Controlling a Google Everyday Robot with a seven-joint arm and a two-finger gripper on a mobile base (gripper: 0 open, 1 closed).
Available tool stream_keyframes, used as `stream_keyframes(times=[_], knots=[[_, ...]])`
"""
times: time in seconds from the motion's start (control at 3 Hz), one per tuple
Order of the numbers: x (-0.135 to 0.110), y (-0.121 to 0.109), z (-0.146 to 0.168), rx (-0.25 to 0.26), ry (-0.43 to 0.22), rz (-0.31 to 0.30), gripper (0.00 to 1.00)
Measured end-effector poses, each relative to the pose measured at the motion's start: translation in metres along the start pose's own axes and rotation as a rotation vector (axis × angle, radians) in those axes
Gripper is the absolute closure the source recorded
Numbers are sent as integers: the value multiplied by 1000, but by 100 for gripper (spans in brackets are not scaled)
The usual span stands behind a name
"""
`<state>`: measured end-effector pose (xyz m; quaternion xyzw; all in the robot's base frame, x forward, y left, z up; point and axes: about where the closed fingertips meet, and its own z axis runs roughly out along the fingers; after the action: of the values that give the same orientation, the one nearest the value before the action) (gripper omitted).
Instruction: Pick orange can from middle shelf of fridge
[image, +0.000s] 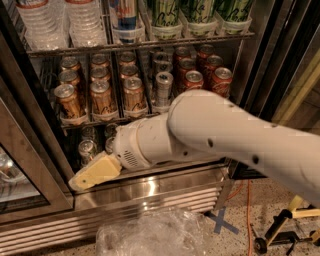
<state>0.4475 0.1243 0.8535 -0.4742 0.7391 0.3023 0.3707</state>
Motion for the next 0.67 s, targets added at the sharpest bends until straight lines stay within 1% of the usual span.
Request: stream_keyframes(times=[0.33, 0.67], knots=[[17, 29, 27, 72, 7, 141, 0], [35, 37, 33, 199, -5, 244, 0]])
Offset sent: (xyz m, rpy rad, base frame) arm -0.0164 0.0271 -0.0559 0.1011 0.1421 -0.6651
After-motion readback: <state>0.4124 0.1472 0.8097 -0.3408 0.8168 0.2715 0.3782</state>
